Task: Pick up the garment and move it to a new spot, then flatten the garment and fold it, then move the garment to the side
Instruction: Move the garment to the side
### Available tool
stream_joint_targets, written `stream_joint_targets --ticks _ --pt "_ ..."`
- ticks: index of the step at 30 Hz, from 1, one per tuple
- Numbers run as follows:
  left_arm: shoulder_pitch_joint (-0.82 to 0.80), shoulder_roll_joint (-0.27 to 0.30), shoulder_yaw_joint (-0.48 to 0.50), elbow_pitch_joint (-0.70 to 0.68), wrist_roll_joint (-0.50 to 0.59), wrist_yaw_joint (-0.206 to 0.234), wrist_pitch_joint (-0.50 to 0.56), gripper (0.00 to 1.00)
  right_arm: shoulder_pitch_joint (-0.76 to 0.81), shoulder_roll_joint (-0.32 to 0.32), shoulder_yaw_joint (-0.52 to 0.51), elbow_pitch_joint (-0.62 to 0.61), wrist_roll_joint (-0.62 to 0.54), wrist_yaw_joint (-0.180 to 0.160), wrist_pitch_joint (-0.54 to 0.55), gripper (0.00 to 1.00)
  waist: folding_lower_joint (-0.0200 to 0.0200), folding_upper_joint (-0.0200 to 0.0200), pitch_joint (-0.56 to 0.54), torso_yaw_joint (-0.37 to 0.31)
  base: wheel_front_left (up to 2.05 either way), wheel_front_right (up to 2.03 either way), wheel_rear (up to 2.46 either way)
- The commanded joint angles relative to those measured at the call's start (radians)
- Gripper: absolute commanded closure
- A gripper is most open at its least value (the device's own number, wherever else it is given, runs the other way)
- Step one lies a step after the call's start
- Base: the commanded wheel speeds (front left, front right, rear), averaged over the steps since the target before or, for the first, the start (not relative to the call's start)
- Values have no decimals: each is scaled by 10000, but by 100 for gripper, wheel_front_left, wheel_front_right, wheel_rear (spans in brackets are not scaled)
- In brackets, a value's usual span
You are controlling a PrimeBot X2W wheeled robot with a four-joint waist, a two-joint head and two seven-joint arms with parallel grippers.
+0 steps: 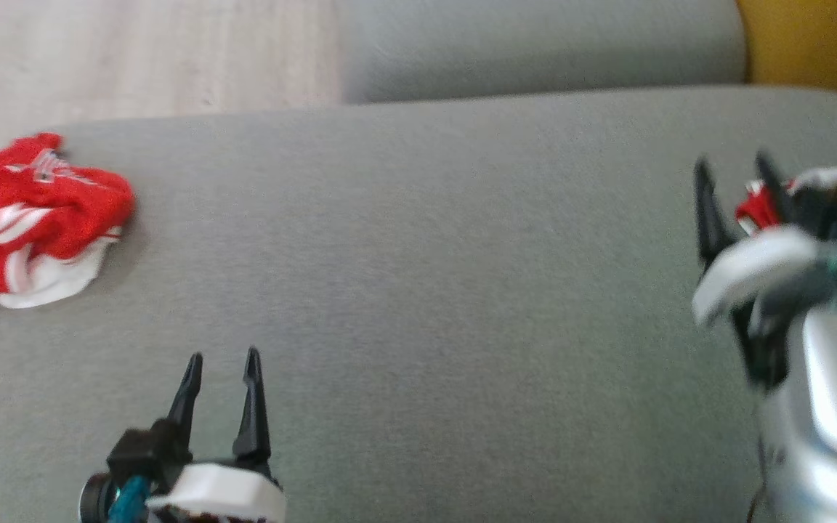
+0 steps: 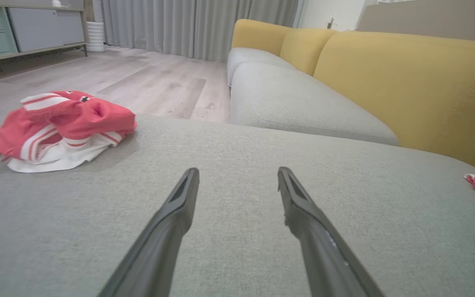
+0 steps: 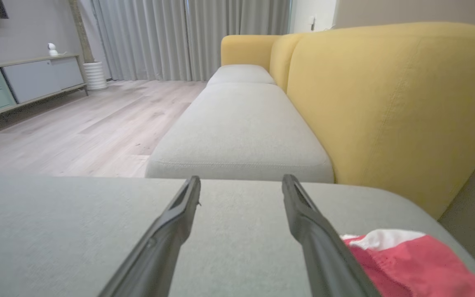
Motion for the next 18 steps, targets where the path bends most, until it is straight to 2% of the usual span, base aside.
stream_joint_targets --ticks 1,6,10,18 --pt "-209 241 449 -272 -48 83 -134 0 247 173 122 -609 -92 65 -241 0 4 -1 -452 473 0 0 0" --pt "109 196 442 -228 -125 102 -189 0 2287 527 -25 -1704 -195 65 -798 0 4 -1 -685 751 0 0 0" --pt "301 183 400 -111 -163 118 -204 0 3739 542 175 -2414 591 65 -1232 0 4 -1 -816 851 0 0 0" --pt "619 213 322 212 -266 114 -190 0 5327 546 545 -3106 1149 65 -1845 0 4 -1 -933 760 0 0 0"
